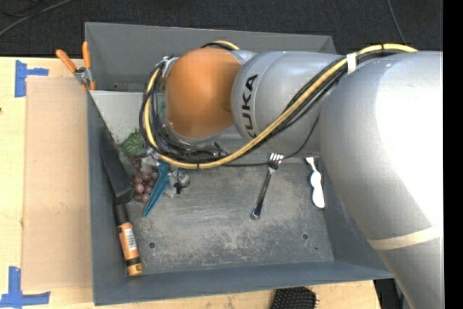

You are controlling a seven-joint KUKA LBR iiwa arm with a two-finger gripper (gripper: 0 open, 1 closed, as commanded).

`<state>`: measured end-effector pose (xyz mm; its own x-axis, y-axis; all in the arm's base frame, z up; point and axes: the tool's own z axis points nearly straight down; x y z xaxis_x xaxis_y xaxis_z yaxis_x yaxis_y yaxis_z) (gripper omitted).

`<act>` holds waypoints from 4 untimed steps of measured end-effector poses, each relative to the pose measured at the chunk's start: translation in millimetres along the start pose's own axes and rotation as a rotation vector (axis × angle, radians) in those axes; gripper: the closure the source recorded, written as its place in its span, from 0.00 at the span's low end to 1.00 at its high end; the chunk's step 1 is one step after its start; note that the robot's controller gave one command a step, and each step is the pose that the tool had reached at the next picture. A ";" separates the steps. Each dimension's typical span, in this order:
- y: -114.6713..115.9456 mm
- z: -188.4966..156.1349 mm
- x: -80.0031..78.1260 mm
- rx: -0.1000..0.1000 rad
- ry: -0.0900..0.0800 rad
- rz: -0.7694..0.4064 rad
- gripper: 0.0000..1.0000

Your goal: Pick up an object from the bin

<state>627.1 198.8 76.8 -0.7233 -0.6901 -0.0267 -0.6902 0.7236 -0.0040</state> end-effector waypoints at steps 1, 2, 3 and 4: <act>1.9 -1.4 -2.4 0.008 -0.009 -0.138 1.00; 3.7 -1.0 -4.7 0.013 -0.019 -0.276 1.00; 11.9 -4.5 -9.1 0.024 -0.024 -0.453 1.00; 12.3 -52.7 1.8 0.011 -0.018 -0.321 1.00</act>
Offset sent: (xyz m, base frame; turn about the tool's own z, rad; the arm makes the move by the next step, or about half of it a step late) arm -0.0057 0.0053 -0.0068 -0.2825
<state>616.1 205.6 129.4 -0.4680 -0.8828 -0.0400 -0.8828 0.4691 -0.0258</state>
